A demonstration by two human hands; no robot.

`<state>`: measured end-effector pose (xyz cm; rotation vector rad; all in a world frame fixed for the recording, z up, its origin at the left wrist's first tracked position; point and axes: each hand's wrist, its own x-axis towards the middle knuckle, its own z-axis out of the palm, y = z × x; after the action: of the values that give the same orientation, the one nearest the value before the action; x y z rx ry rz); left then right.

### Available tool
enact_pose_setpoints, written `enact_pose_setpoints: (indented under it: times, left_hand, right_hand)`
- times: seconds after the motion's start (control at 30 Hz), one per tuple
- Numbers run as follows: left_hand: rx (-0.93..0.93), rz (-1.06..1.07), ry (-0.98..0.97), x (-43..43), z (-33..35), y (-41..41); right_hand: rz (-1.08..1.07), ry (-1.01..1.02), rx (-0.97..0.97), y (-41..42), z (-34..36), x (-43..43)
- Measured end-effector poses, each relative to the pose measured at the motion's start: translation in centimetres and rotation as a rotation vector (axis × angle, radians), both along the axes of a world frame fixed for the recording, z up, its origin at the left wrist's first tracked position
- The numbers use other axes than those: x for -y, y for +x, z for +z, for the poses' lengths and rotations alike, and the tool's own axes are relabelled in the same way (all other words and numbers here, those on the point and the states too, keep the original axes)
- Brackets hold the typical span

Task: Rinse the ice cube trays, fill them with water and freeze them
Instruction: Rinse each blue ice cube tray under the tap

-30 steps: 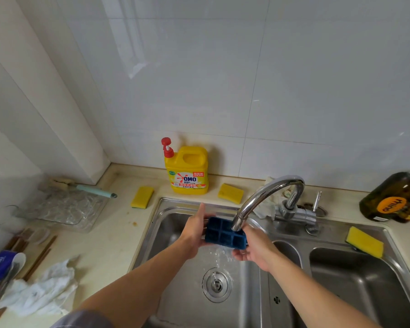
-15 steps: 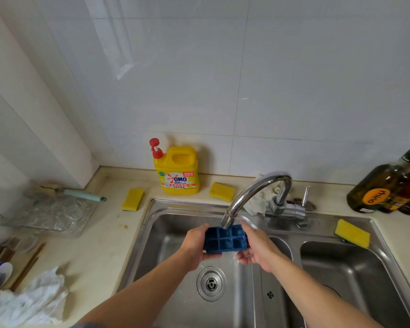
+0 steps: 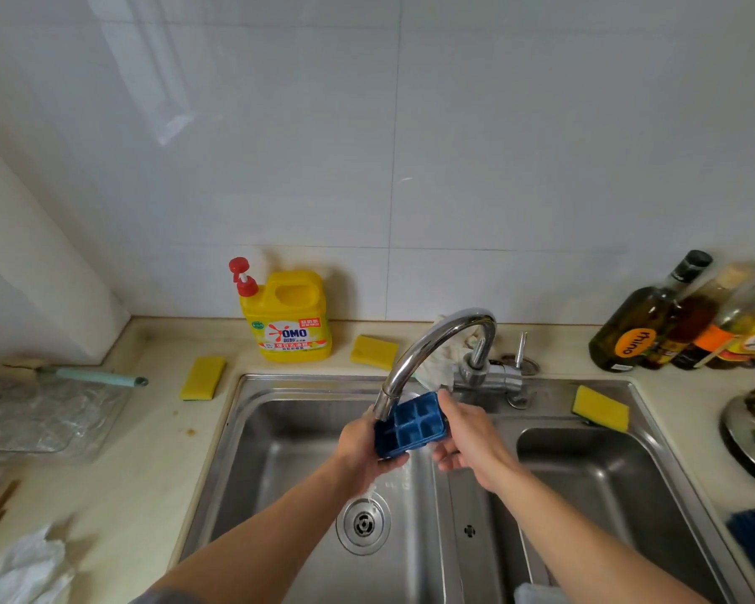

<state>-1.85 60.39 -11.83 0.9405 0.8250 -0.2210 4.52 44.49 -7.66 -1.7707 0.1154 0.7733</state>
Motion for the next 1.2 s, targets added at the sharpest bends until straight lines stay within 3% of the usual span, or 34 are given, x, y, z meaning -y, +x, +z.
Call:
enact_pose_setpoints:
  times: [0.37,0.6,0.83,1.03,1.2]
  left_hand:
    - [0.112,-0.009,0.774,-5.9,1.8,-2.0]
    - [0.131,-0.053,0.910,-7.0,1.9,-2.8]
    - [0.151,-0.124,0.833,-6.0,1.3,-1.7]
    - [0.114,-0.081,0.332,-3.5,0.1,-0.9]
    - [0.113,-0.113,0.116,-1.9,-0.8,-0.2]
  right_hand:
    - [-0.077,0.181,-0.348,-1.9,-1.8,-5.1]
    - [-0.138,0.257,-0.434,-1.6,-1.8,-6.7]
    - [-0.218,0.195,-0.351,-0.1,-1.8,-5.2]
    - [-0.247,0.136,-0.209,1.1,-1.3,-2.8]
    - [-0.241,0.107,-0.132,1.3,-0.8,-0.8]
